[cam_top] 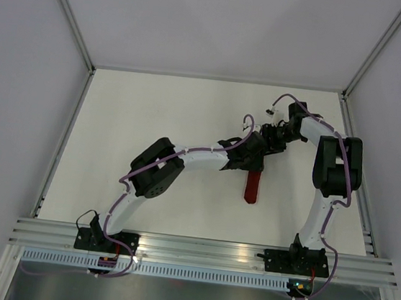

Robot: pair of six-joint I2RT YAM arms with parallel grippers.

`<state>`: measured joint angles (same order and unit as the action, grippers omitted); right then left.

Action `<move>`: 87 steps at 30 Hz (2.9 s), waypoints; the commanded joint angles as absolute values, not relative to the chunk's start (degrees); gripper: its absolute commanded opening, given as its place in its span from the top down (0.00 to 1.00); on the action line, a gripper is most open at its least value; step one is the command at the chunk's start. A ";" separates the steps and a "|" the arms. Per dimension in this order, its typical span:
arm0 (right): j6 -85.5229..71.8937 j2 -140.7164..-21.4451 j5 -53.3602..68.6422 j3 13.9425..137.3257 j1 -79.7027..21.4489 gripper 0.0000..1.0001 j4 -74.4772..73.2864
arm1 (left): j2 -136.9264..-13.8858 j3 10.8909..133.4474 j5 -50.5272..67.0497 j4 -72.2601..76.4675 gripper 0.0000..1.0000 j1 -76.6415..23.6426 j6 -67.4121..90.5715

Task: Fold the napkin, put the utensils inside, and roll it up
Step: Roll the napkin with the utensil

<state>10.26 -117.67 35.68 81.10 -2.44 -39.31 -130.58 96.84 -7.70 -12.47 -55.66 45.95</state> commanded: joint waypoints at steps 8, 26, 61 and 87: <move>9.05 -120.23 29.35 82.27 -2.72 0.55 -37.18 | -129.38 90.53 -9.58 -17.23 0.41 -56.51 45.00; 9.84 -121.55 28.56 85.69 -2.99 0.56 -36.91 | -119.01 84.64 -11.87 -13.27 0.40 -56.78 42.01; 13.18 -127.89 31.21 97.82 -4.66 0.40 -37.62 | -100.28 72.16 -10.46 -8.35 0.40 -54.93 39.38; 10.55 -115.41 31.90 94.40 -1.85 0.26 -39.56 | -104.59 71.19 -5.89 -3.51 0.40 -50.63 39.20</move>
